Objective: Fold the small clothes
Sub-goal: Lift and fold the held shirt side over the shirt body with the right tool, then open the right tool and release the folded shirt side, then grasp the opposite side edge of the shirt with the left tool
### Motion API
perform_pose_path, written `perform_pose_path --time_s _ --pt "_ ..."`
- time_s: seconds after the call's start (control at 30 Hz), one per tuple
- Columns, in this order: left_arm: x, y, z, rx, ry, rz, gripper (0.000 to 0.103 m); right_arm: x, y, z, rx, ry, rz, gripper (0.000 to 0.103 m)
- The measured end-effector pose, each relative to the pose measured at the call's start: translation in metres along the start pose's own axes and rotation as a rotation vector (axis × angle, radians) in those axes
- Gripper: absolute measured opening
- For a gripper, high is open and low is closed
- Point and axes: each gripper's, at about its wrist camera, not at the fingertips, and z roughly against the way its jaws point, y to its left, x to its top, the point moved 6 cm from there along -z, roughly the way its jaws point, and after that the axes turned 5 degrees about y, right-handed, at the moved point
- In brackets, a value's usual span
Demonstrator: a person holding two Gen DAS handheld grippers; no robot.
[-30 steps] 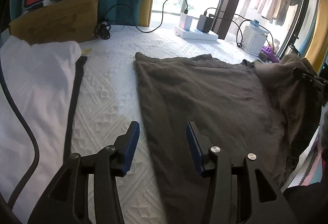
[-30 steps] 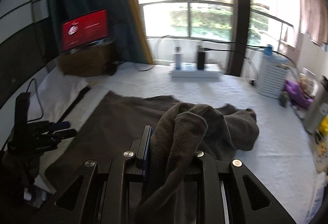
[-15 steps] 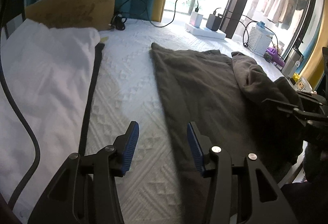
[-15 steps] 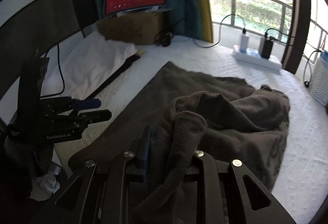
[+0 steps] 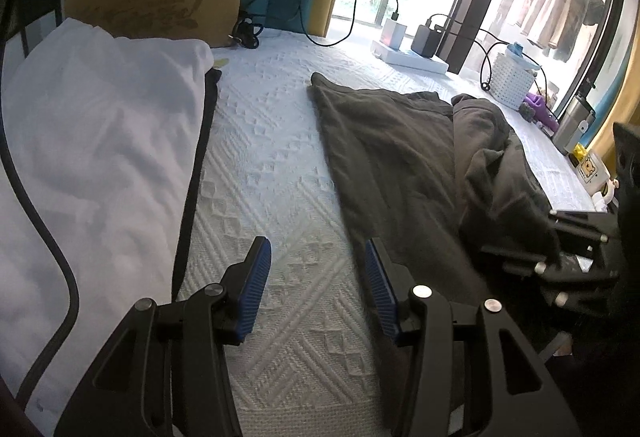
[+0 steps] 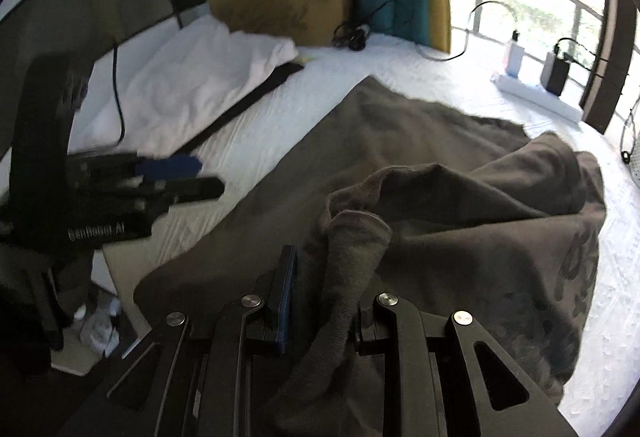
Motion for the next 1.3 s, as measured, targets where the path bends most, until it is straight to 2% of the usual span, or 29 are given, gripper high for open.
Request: perform_pose_path --time_s 0.1,0.23,0.27,0.33,0.37,0.4,0.47,0.63,0.7,0.8,0.83,0.87,0.93,1.03,1.17,1.23,1.3 --pt "0.003 -0.004 0.002 -0.013 0.000 -0.003 0.049 -0.004 0.009 -0.001 0.012 0.000 0.031 0.028" --pt "0.012 -0.020 0.006 -0.036 -0.013 -0.043 0.049 -0.007 0.016 0.006 0.049 -0.016 0.056 0.037" --pt "0.015 -0.025 0.007 -0.041 -0.016 -0.054 0.049 -0.009 0.018 0.010 0.065 -0.022 0.067 0.042" --pt "0.022 -0.038 0.009 -0.057 -0.024 -0.077 0.049 -0.011 0.020 0.019 0.091 -0.034 0.077 0.074" --pt "0.025 -0.043 0.010 -0.065 -0.026 -0.086 0.051 -0.012 0.020 0.027 0.106 -0.055 0.080 0.078" --pt "0.028 -0.049 0.010 -0.076 -0.028 -0.096 0.054 -0.013 0.020 0.033 0.114 -0.069 0.083 0.079" --pt "0.034 -0.066 0.011 -0.104 -0.030 -0.120 0.066 -0.015 0.016 0.049 0.116 -0.105 0.083 0.079" --pt "0.036 -0.106 0.004 -0.149 0.010 -0.199 0.067 -0.024 -0.026 0.073 0.042 -0.151 -0.005 0.079" --pt "0.030 -0.119 -0.002 -0.140 0.045 -0.255 0.067 -0.032 -0.055 0.077 -0.021 -0.148 -0.064 0.079" --pt "0.008 -0.132 -0.019 -0.056 0.104 -0.388 0.067 -0.047 -0.097 0.079 -0.109 -0.139 -0.164 0.079" --pt "0.001 -0.130 -0.023 -0.035 0.115 -0.406 0.053 -0.051 -0.107 0.078 -0.126 -0.136 -0.187 0.079" --pt "-0.005 -0.128 -0.025 -0.029 0.125 -0.407 0.022 -0.056 -0.118 0.077 -0.141 -0.130 -0.212 0.079" --pt "-0.010 -0.120 -0.022 -0.050 0.126 -0.364 0.014 -0.066 -0.132 0.069 -0.155 -0.111 -0.246 0.079" --pt "-0.008 -0.116 -0.001 -0.034 0.073 -0.333 0.011 -0.073 -0.134 0.062 -0.162 -0.092 -0.248 0.079" --pt "-0.005 -0.107 0.030 0.013 0.014 -0.295 0.011 -0.073 -0.119 0.057 -0.114 -0.095 -0.207 0.079" --pt "-0.013 -0.095 0.027 0.040 0.036 -0.270 0.011 -0.073 -0.110 0.052 -0.107 -0.084 -0.182 0.079" --pt "-0.023 -0.080 0.012 0.052 0.094 -0.223 0.011 -0.076 -0.101 0.042 -0.108 -0.054 -0.152 0.079"
